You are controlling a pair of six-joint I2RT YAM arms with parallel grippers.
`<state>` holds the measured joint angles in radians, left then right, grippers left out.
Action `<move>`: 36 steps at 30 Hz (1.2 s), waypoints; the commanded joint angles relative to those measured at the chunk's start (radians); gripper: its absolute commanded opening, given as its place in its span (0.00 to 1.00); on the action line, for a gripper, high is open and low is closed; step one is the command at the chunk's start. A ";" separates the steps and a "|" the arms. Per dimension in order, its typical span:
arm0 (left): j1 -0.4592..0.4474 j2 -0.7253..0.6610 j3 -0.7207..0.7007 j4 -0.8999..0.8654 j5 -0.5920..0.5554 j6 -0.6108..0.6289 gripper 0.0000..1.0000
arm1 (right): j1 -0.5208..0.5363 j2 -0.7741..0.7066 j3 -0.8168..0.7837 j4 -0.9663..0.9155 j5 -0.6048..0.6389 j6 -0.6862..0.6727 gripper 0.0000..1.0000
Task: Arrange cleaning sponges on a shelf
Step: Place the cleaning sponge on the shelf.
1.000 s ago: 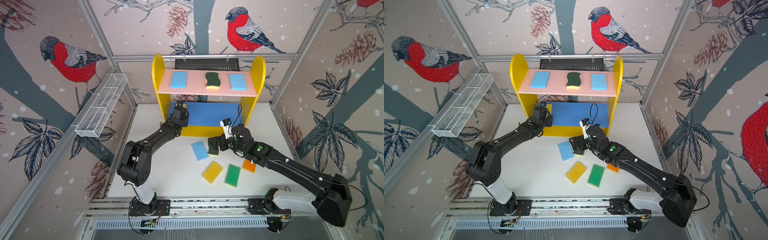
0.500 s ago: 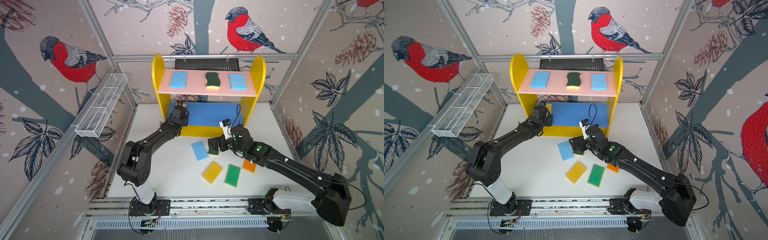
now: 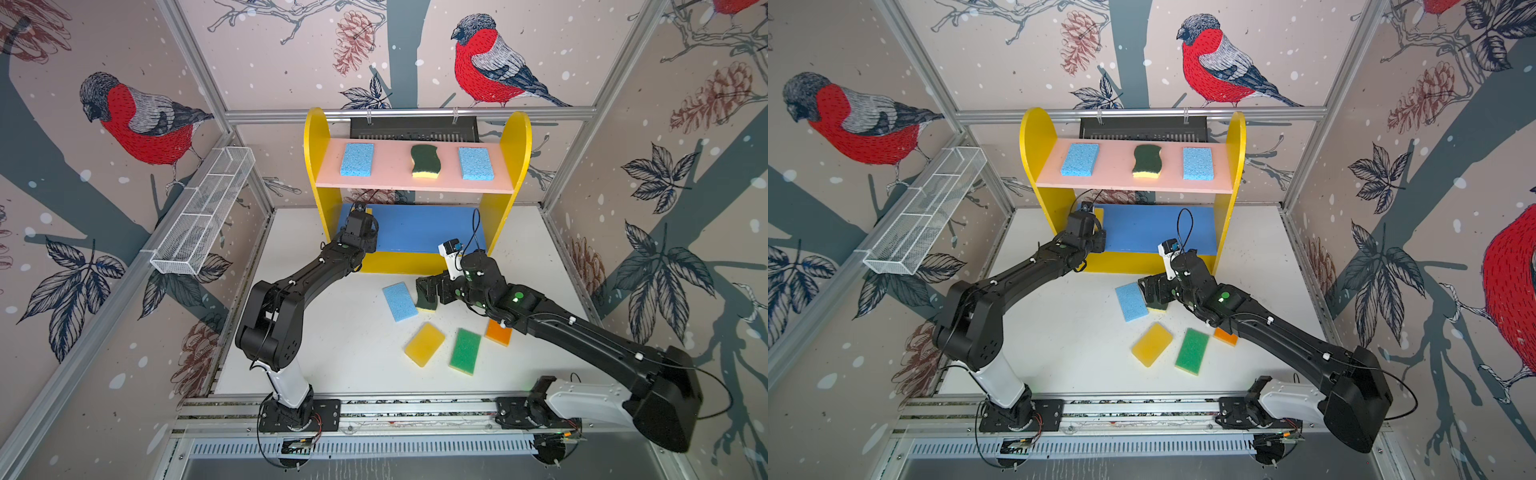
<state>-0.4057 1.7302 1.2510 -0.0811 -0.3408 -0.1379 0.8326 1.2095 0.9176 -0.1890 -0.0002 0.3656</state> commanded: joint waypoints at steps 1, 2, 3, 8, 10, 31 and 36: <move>0.002 0.006 0.014 -0.030 -0.013 -0.012 0.71 | 0.002 0.003 0.001 0.018 0.008 -0.011 1.00; 0.001 0.008 0.017 -0.037 -0.014 -0.012 0.71 | 0.002 0.004 0.001 0.018 0.006 -0.010 1.00; 0.002 0.009 0.019 -0.043 -0.016 -0.012 0.71 | 0.002 0.004 0.002 0.020 0.005 -0.010 1.00; 0.001 0.006 0.016 -0.049 -0.019 -0.017 0.72 | 0.003 0.009 0.001 0.019 0.003 -0.008 0.99; 0.001 0.009 0.018 -0.052 -0.020 -0.017 0.72 | 0.003 0.009 0.001 0.017 0.003 -0.005 1.00; 0.001 0.003 0.042 -0.098 -0.025 -0.020 0.79 | 0.012 0.006 0.003 0.021 0.003 -0.003 1.00; 0.001 -0.002 0.036 -0.103 -0.026 -0.020 0.78 | 0.014 0.004 0.003 0.021 0.005 -0.002 1.00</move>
<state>-0.4057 1.7351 1.2861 -0.1589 -0.3634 -0.1585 0.8436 1.2182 0.9176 -0.1886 -0.0006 0.3660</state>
